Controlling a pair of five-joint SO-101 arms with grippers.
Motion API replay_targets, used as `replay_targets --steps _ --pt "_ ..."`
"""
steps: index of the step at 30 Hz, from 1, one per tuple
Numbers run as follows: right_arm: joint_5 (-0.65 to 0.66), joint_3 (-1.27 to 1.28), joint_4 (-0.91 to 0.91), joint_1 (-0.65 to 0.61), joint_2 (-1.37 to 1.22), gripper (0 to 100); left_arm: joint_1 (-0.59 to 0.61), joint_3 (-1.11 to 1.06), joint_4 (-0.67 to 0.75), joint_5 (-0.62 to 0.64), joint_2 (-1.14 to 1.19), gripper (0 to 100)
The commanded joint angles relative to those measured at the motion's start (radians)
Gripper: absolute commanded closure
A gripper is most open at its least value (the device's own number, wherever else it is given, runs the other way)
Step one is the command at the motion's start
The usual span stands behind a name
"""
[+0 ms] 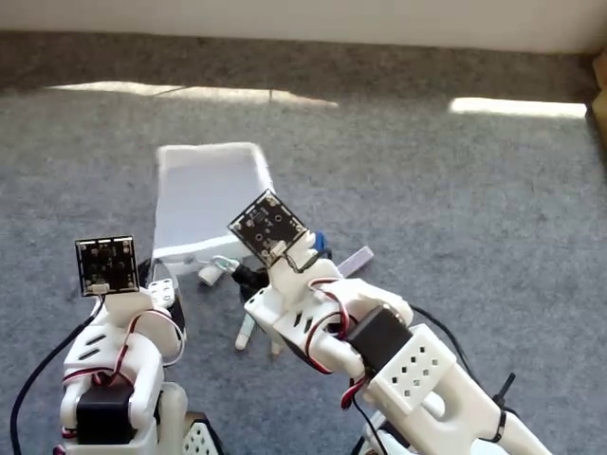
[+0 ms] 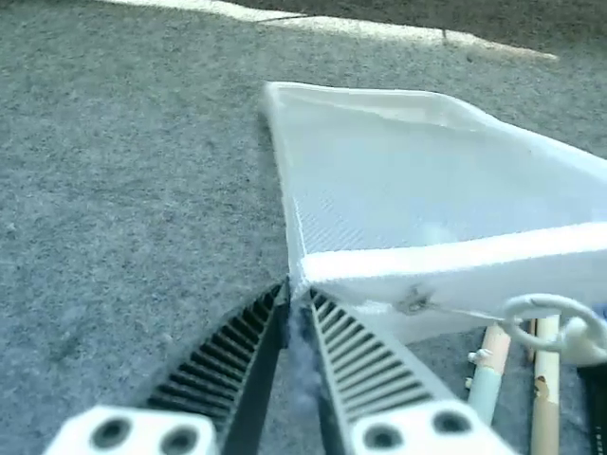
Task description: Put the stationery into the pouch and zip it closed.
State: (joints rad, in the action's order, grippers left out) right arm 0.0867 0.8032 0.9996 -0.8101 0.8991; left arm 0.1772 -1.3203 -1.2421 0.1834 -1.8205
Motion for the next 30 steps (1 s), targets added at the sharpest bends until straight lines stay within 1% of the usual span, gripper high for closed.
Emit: replay_targets --steps 1,8,23,27,30 --pt "0.012 -0.022 0.001 0.065 0.001 99.3 0.027 0.038 0.023 0.000 -0.015 99" --pt "0.014 -0.022 0.002 0.157 0.007 99.3 0.105 0.038 0.025 0.008 -0.015 99" --pt "0.040 -0.030 0.008 0.274 0.008 99.3 0.107 0.033 0.025 0.008 -0.015 99" --pt "0.034 -0.024 0.010 0.268 0.008 99.2 0.107 0.033 0.025 0.008 -0.015 99" --pt "0.032 -0.024 0.022 0.179 0.008 98.8 0.107 0.033 0.025 0.008 -0.015 99"
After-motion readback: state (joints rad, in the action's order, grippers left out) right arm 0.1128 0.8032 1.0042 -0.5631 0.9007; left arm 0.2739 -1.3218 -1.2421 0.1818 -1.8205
